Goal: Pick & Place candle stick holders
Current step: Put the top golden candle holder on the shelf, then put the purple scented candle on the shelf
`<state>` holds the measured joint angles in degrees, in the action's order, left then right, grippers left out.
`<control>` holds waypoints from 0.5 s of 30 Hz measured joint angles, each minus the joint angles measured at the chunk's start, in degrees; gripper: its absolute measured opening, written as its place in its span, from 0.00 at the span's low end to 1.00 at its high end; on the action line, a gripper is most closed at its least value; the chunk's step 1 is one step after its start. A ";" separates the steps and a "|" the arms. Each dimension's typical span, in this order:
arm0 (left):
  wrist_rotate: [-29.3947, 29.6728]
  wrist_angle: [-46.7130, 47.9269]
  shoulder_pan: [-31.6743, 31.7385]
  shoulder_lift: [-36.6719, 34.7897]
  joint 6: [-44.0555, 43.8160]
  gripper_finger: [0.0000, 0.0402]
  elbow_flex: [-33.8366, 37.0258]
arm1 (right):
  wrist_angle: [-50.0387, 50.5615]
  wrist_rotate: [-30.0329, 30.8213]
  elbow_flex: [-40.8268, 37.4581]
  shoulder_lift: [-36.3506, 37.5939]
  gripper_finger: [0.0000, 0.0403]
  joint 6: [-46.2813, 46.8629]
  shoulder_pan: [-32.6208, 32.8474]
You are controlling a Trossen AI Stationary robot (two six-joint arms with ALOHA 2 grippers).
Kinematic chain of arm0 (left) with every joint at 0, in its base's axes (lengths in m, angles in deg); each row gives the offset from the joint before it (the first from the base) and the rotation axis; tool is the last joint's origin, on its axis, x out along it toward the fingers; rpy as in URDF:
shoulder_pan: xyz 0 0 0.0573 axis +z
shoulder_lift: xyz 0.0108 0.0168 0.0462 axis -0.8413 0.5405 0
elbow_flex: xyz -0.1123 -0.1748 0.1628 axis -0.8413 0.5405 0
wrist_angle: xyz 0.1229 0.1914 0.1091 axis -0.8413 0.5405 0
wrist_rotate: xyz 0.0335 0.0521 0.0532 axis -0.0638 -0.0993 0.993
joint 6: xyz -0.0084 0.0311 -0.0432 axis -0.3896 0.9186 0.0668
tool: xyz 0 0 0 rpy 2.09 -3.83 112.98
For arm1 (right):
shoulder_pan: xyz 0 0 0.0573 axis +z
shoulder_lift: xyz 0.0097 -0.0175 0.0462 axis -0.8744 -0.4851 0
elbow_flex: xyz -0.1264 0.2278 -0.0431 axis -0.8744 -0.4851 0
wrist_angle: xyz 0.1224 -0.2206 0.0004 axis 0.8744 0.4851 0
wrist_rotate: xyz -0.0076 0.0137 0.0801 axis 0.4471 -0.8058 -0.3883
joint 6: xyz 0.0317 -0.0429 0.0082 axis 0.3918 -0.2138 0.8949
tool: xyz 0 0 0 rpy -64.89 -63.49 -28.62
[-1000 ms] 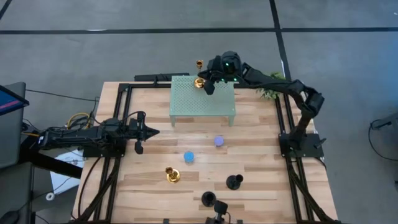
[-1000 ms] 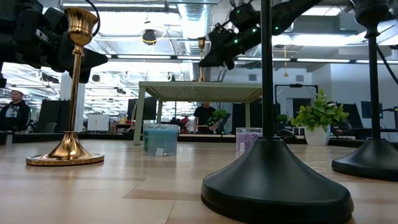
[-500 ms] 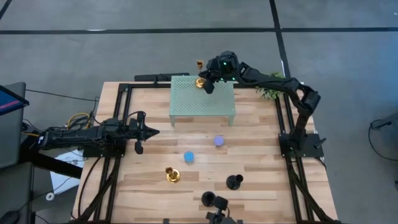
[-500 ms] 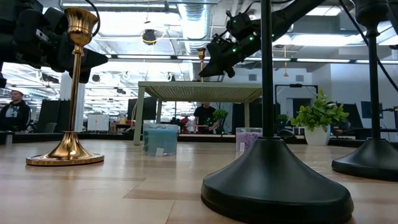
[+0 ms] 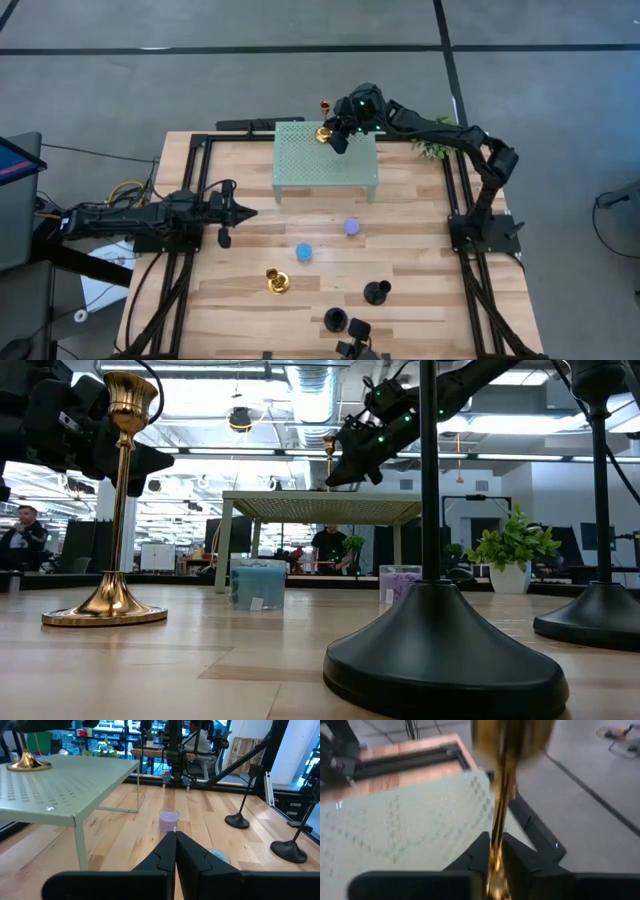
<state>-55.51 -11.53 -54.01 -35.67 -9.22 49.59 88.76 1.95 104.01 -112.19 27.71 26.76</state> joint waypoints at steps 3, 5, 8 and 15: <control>0.00 0.01 0.02 0.58 0.00 0.02 -0.01 | 1.35 0.21 0.00 1.79 0.21 -0.89 0.00; -0.01 -0.07 -0.01 1.01 0.01 0.02 -0.01 | 2.58 0.76 0.13 3.57 0.26 -1.35 0.00; -0.02 -0.03 -0.01 1.46 0.01 0.02 -0.01 | 6.70 1.50 0.09 5.74 0.31 -3.23 0.00; 0.01 -0.08 0.00 1.46 0.01 0.02 0.00 | 21.21 1.44 0.20 13.83 0.35 -4.97 0.17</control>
<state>-55.50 -11.61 -54.01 -34.20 -9.20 49.59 109.97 3.39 104.20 -98.37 22.74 26.93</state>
